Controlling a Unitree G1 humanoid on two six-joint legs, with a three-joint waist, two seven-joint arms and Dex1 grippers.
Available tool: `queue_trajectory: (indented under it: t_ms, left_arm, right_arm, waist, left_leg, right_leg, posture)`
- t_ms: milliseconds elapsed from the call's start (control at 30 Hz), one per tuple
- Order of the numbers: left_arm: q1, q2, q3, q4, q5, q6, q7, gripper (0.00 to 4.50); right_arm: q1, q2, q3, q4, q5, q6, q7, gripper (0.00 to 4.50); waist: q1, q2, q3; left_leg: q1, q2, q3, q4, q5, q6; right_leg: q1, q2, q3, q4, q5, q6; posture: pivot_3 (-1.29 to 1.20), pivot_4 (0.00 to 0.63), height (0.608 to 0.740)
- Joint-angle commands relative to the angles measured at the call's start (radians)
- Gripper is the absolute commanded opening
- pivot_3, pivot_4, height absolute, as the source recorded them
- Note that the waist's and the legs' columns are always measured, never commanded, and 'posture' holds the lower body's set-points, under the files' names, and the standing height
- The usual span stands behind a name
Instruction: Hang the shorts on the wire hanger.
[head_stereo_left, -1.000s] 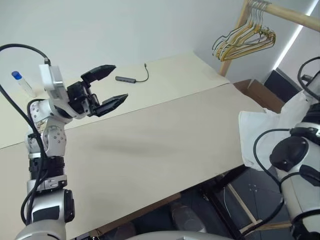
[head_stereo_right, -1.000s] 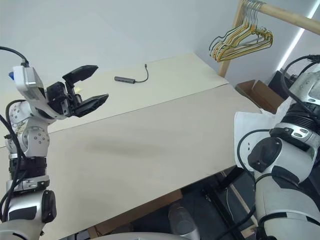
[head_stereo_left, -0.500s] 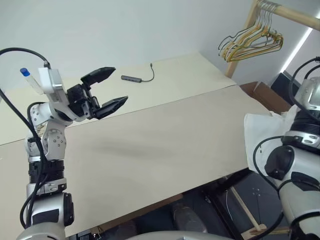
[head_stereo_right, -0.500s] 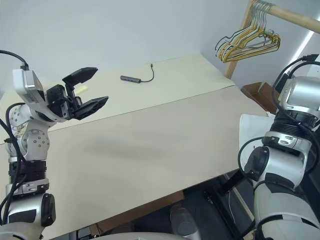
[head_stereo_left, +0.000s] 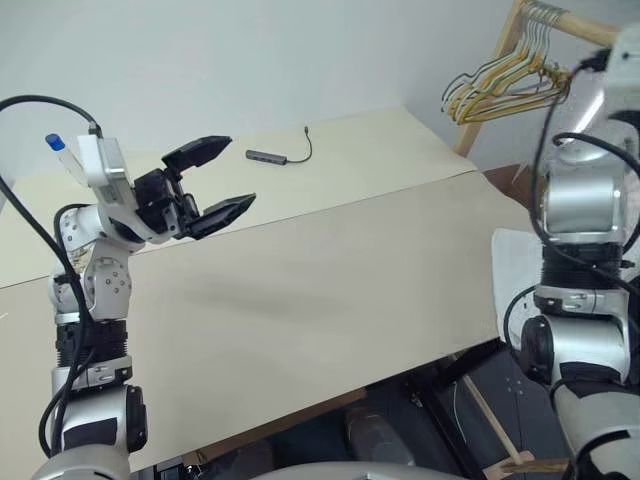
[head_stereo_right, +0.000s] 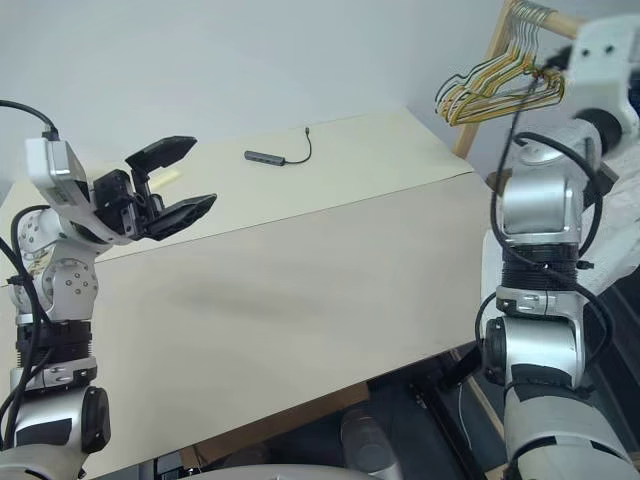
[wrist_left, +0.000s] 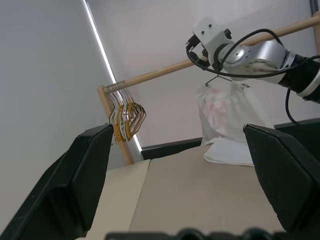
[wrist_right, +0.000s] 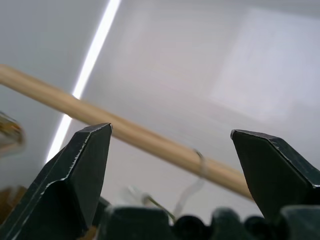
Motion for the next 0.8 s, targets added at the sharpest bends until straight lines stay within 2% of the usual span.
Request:
queue_trajectory:
  t_ms: [33, 233, 367, 533, 633, 700, 800]
  left_arm:
    - [0.041, 0.04, 0.041, -0.04, 0.013, -0.015, 0.025, 4.5]
    - [0.2, 0.09, 0.092, -0.204, -0.031, 0.089, 0.116, 4.5]
    - [0.349, 0.1, 0.127, -0.329, -0.014, 0.16, 0.23, 4.5]
    - [0.492, 0.106, 0.111, -0.414, 0.042, 0.172, 0.29, 4.5]
    - [0.537, 0.104, 0.094, -0.438, 0.058, 0.178, 0.31, 4.5]
    - [0.556, 0.1, 0.1, -0.445, 0.022, 0.204, 0.307, 4.5]
    - [0.567, 0.098, 0.11, -0.447, -0.004, 0.233, 0.317, 4.5]
  right_arm:
    - [-0.042, 0.009, 0.067, 0.052, 0.034, -0.167, 0.16, 4.47]
    - [-0.033, 0.058, 0.155, 0.133, 0.13, -0.3, 0.493, 4.47]
    - [0.031, 0.094, 0.235, 0.114, 0.2, -0.306, 0.761, 4.47]
    - [0.137, 0.078, 0.286, -0.008, 0.294, -0.283, 1.047, 4.47]
    - [0.193, 0.045, 0.319, -0.064, 0.297, -0.293, 1.154, 4.47]
    - [0.233, 0.021, 0.34, -0.107, 0.288, -0.308, 1.202, 4.47]
    - [0.282, -0.004, 0.352, -0.168, 0.296, -0.299, 1.262, 4.47]
  waist:
    - [-0.002, 0.0, 0.0]
    - [0.01, -0.002, 0.001]
    - [0.055, -0.003, 0.0]
    - [0.137, -0.003, 0.001]
    - [0.19, -0.004, 0.001]
    - [0.222, -0.005, 0.001]
    - [0.251, -0.006, 0.002]
  left_leg:
    - [0.001, 0.0, 0.0, 0.0, 0.0, 0.0]
    - [0.003, 0.001, 0.001, -0.003, 0.0, 0.0]
    - [0.003, 0.001, -0.001, -0.003, 0.0, 0.0]
    - [0.003, 0.001, -0.001, -0.003, 0.0, 0.0]
    - [0.003, 0.0, 0.0, -0.003, 0.0, 0.0]
    - [0.003, 0.001, 0.0, -0.003, 0.0, 0.0]
    - [0.003, 0.001, 0.0, -0.003, 0.0, 0.0]
  right_leg:
    - [0.0, 0.0, 0.001, 0.0, 0.0, 0.0]
    - [0.0, 0.001, 0.003, 0.0, 0.0, -0.001]
    - [0.0, 0.0, 0.002, 0.0, 0.0, -0.001]
    - [-0.001, 0.001, 0.001, 0.001, 0.0, -0.001]
    - [-0.001, 0.0, 0.0, 0.001, 0.0, -0.001]
    - [-0.001, 0.0, -0.001, 0.001, 0.0, -0.002]
    - [-0.001, 0.001, -0.003, 0.001, -0.001, -0.002]
  posture:
    - [-0.07, 0.0, 0.74]
    - [0.01, 0.0, 0.74]
    - [0.08, 0.0, 0.74]
    - [0.14, 0.0, 0.74]
    - [0.16, 0.0, 0.74]
    - [0.16, 0.0, 0.74]
    - [0.18, 0.0, 0.74]
